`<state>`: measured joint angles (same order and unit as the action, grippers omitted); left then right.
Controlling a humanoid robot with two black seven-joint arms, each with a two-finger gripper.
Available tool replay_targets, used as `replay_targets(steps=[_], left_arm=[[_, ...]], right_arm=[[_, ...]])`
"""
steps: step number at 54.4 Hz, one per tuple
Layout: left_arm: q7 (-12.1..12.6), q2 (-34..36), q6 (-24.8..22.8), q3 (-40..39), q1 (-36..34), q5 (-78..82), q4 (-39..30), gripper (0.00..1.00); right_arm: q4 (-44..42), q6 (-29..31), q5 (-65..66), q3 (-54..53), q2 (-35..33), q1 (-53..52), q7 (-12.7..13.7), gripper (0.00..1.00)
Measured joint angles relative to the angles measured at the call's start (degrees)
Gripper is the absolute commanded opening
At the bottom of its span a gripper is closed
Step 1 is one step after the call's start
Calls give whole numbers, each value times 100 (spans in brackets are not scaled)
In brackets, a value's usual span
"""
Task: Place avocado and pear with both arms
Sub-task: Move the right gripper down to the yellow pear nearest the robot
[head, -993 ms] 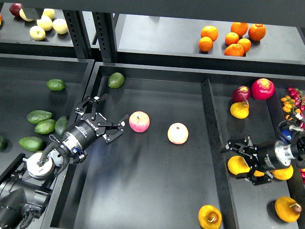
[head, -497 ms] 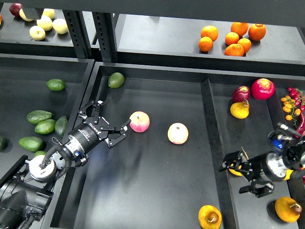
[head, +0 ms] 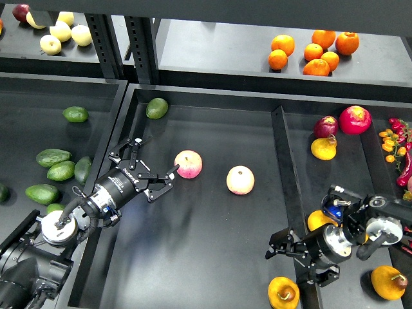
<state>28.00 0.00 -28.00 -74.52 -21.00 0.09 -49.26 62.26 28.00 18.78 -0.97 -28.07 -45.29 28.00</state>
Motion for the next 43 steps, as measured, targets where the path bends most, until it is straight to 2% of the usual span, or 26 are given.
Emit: replay_targets(steps=[11,43], left_arm=[[0,0,0,0,0,0,-5,99],[0,0,0,0,15,0,-5,99]], right_arm=[[12,0,-24,194,-10,-95,0,98],[-12,0,-161,615,37,-147,0,84]])
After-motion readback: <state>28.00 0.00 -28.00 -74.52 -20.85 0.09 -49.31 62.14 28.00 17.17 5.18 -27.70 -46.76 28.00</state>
